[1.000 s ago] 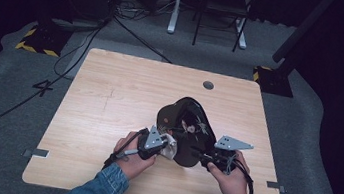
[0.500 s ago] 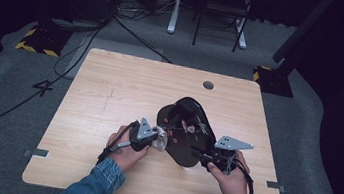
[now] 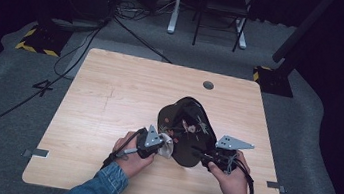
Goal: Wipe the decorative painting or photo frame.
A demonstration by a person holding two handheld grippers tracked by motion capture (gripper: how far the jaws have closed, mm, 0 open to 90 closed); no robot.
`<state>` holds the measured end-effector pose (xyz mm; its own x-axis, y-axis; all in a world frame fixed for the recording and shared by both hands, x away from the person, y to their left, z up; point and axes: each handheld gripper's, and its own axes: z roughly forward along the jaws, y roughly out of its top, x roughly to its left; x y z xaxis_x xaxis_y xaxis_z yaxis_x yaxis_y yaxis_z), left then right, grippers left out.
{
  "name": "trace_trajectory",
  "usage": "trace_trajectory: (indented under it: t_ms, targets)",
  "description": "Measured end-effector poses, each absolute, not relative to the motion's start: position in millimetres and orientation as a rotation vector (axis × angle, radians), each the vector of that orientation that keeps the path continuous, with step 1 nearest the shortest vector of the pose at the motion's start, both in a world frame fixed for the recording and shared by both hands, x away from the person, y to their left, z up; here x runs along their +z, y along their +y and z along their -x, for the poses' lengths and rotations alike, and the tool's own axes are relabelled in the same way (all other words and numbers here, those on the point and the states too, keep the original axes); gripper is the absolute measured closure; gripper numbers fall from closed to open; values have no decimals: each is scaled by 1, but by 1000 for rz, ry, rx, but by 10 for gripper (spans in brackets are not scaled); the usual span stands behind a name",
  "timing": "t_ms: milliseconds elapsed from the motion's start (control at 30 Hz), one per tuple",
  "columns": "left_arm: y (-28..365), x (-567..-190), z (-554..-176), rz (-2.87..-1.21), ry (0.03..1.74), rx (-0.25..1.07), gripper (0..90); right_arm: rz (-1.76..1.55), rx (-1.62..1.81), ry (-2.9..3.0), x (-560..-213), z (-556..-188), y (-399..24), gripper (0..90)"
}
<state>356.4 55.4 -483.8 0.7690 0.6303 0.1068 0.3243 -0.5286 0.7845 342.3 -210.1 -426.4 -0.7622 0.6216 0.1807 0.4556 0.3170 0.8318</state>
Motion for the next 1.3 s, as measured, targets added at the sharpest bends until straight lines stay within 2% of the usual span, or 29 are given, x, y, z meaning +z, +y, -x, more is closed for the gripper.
trace_trajectory:
  t_ms: [400,1033,1300]
  targets:
    - [44,-485,-349,-2168,648,436,780,-1007,1432,2399,-426,-343,-211,793]
    - [81,-496,-379,-2166,835,500,778,-1011,1429,2404,-427,-342,-211,792]
    - [65,-497,-368,-2212,786,486,779,-1022,1431,2400,-427,-343,-211,793]
